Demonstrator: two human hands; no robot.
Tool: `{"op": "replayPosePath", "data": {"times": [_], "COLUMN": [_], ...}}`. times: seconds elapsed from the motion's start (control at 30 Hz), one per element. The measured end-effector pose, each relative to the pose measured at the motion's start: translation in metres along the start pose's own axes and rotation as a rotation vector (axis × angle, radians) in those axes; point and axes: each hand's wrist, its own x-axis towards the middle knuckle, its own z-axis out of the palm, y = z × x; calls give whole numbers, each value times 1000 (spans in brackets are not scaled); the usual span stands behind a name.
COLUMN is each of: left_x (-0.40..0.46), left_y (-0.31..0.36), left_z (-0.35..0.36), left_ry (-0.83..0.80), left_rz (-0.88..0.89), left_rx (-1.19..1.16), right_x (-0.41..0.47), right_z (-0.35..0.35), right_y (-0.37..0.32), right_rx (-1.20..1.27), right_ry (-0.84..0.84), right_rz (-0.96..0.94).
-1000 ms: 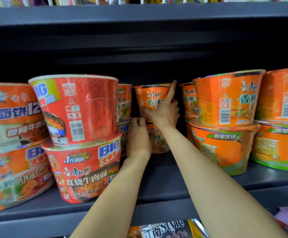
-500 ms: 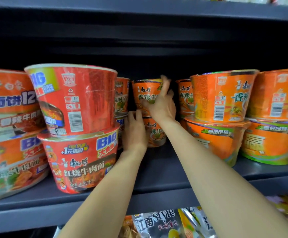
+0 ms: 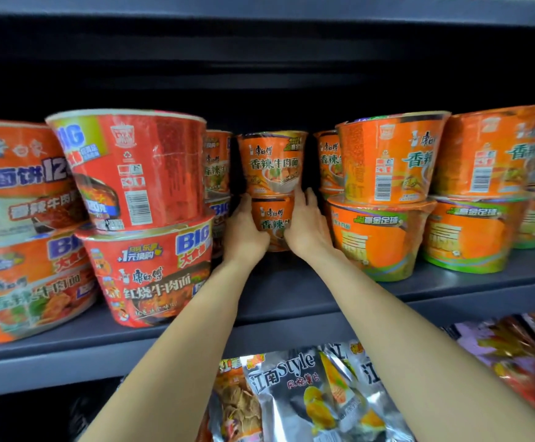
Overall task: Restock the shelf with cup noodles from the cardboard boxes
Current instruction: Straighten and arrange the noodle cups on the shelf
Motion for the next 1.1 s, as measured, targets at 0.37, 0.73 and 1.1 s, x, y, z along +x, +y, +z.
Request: {"op": "replayPosePath", "data": {"times": [0.37, 0.73, 1.1], "left_x": [-7, -85, -99], "left_y": [17, 98, 42], "left_z": [-9, 37, -24], "left_ry": [224, -298, -9], "left_rz": [277, -38, -74], "left_rx": [-24, -527, -309], "right_x": [-87, -105, -126], "right_z": [-69, -106, -99], "right_y": [4, 86, 60], "right_rx": [63, 679, 548], "right_ry": [354, 204, 143], "right_rz": [-355, 168, -42]}}
